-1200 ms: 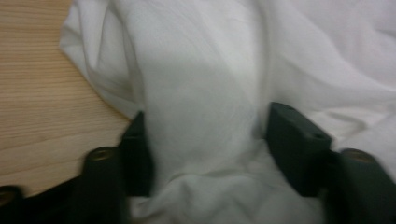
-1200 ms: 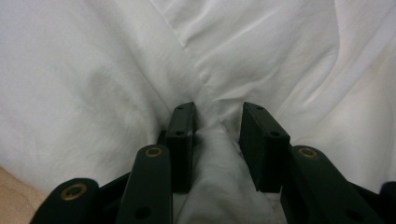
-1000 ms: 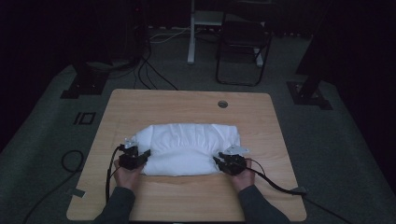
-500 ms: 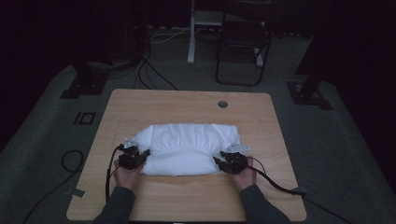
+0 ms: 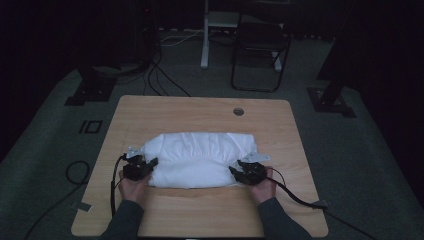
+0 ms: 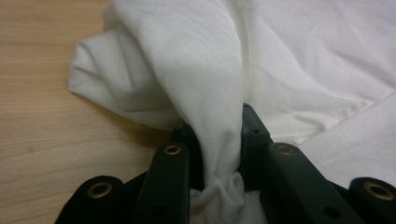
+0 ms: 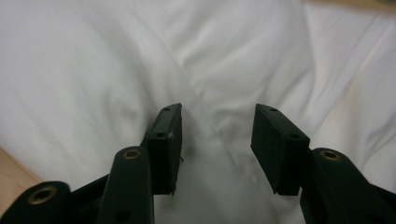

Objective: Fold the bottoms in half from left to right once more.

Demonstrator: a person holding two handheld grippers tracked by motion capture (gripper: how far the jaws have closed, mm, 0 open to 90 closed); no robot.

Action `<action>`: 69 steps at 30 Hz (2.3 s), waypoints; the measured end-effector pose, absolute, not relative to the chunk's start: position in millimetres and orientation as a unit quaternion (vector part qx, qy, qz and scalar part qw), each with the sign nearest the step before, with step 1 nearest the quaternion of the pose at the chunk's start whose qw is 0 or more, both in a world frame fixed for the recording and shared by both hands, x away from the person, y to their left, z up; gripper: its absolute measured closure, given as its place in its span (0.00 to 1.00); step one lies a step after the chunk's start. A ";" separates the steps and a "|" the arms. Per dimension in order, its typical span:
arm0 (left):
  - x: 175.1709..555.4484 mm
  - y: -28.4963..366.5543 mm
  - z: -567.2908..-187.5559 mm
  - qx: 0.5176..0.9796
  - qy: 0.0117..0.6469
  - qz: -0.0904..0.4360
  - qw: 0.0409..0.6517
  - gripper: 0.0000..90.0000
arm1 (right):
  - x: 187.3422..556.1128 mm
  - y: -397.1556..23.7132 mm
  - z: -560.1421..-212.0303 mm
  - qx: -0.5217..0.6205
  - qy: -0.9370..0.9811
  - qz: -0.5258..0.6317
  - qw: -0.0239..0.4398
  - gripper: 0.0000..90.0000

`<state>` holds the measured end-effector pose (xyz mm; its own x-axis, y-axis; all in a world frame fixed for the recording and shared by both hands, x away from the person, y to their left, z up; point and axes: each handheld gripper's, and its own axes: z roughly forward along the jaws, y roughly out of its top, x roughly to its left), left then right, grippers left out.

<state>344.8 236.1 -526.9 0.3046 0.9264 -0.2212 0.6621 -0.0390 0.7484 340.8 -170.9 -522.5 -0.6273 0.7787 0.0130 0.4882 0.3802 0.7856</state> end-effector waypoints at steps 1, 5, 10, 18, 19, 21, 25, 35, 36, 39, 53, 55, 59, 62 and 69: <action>344.3 236.6 -525.5 0.701 0.566 0.165 0.402 0.86 | 339.6 -170.5 -517.3 0.387 0.808 0.404 0.187 0.58; 343.0 236.9 -519.2 0.697 0.564 0.169 0.410 0.87 | 333.8 -160.1 -497.3 0.367 0.803 0.427 0.196 0.61; 341.0 237.6 -506.3 0.690 0.558 0.178 0.425 0.87 | 331.6 -132.9 -486.9 0.330 0.817 0.432 0.191 0.67; 338.5 232.8 -481.9 0.683 0.544 0.188 0.451 0.88 | 338.3 -97.7 -510.4 0.316 0.843 0.405 0.160 0.69; 338.5 232.8 -481.9 0.683 0.544 0.188 0.451 0.88 | 338.3 -97.7 -510.4 0.316 0.843 0.405 0.160 0.69; 338.0 229.6 -473.7 0.683 0.534 0.186 0.462 0.88 | 340.8 -90.3 -527.8 0.319 0.851 0.384 0.162 0.69; 338.0 223.7 -462.9 0.679 0.524 0.185 0.479 0.88 | 340.2 -86.3 -532.3 0.319 0.851 0.381 0.168 0.70; 342.6 210.6 -446.9 0.688 0.502 0.189 0.489 0.88 | 347.4 -107.3 -491.4 0.335 0.834 0.410 0.158 0.69; 342.9 209.9 -446.3 0.689 0.501 0.188 0.490 0.88 | 348.9 -111.2 -483.8 0.341 0.823 0.424 0.166 0.69; 343.0 207.1 -443.9 0.689 0.497 0.188 0.493 0.88 | 359.0 -113.5 -468.3 0.345 0.815 0.427 0.188 0.68; 350.5 178.2 -429.8 0.702 0.465 0.186 0.506 0.89 | 427.1 -69.3 -526.5 0.369 0.855 0.328 0.159 0.72; 350.6 176.5 -428.4 0.703 0.463 0.186 0.507 0.89 | 423.9 -73.5 -519.9 0.366 0.857 0.327 0.156 0.64; 350.9 177.0 -425.8 0.707 0.460 0.187 0.503 0.89 | 400.6 -94.7 -500.4 0.351 0.851 0.355 0.164 0.60; 351.5 177.2 -425.0 0.707 0.460 0.188 0.503 0.89 | 376.0 -117.3 -494.6 0.356 0.846 0.359 0.170 0.59; 351.6 167.1 -417.0 0.712 0.447 0.191 0.507 0.89 | 361.9 -114.4 -526.6 0.373 0.845 0.344 0.166 0.65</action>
<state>351.6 167.1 -417.0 0.5282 0.8296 -0.1812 0.4433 -0.0875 0.8921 361.9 -114.4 -526.6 -0.6659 0.7457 -0.0246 0.5170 0.4850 0.7053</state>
